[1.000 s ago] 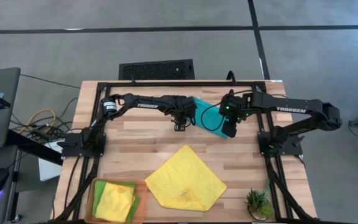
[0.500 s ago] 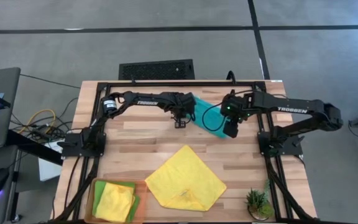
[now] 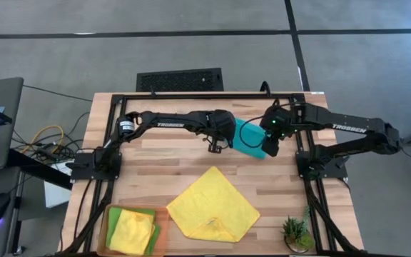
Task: Fold microfiber towels
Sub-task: Fold the blue microfiber towel
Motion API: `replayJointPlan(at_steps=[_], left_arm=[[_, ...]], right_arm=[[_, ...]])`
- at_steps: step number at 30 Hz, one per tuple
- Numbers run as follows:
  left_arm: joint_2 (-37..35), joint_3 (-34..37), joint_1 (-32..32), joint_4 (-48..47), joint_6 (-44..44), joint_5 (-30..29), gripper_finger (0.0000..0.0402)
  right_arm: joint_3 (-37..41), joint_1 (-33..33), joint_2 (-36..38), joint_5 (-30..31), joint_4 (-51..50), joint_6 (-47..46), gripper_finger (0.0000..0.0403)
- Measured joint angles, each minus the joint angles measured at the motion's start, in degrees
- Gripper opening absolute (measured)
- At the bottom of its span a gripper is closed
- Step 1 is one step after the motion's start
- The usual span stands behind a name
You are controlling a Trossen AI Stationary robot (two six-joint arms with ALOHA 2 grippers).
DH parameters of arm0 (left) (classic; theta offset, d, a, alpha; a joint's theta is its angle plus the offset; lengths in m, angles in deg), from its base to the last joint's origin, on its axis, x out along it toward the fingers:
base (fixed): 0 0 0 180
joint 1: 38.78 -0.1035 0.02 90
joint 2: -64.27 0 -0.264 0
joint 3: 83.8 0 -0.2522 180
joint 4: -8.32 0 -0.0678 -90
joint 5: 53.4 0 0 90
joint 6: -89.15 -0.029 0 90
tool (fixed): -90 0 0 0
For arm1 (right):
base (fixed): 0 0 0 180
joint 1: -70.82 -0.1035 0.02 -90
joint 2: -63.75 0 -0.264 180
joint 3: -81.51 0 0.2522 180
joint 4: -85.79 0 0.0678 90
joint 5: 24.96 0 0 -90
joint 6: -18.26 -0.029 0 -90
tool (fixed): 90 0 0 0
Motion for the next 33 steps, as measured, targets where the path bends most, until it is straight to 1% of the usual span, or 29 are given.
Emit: replayJointPlan(at_steps=[7, 13, 16, 19, 21, 24, 26, 30, 33], left_arm=[[-0.02, -0.29, 2.15, 5.46, -3.94, 0.18, 0.0001], [-0.02, -0.29, 2.79, 10.46, -4.2, 0.18, 0.0], [-0.02, -0.29, 2.77, 10.88, -4.02, 0.13, 0.0], [-0.02, -0.29, 2.73, 9.13, -2.7, -0.63, 0.0], [-0.02, -0.39, 2.75, 8.18, -2.05, -2.39, 0.0], [-0.02, -3.67, 2.75, 2.17, -2.97, -5.69, 0.0], [-0.13, -5.72, 2.75, -0.79, -3.83, -7.19, 0.0], [-0.11, -10.4, 2.37, -7.05, -4.07, -7.24, 0.0], [-0.33, -11.54, 2.27, -7.31, -4.39, -7.24, 0.0]], right_arm=[[0.0, 0.02, 3.17, 0.11, 0.06, -0.45, 0.0221], [0.0, 0.02, 4.28, 0.11, 0.05, -1.02, 0.0221], [0.0, 0.02, 4.47, 0.11, 0.11, -0.98, 0.0221], [0.0, -0.27, 4.37, 0.09, 0.72, 0.43, 0.0221], [0.18, -1.22, 3.98, 0.05, 2.61, 2.38, 0.0221], [1.06, -2.45, 3.47, 0.02, 3.75, 5.14, 0.0221], [1.72, -2.36, 3.08, 0.02, 5.06, 5.19, 0.0221], [5.32, -1.41, 2.11, 0.17, 7.18, 4.44, 0.0221], [8.87, -1.13, 0.87, 0.31, 8.71, 4.48, 0.0221]])
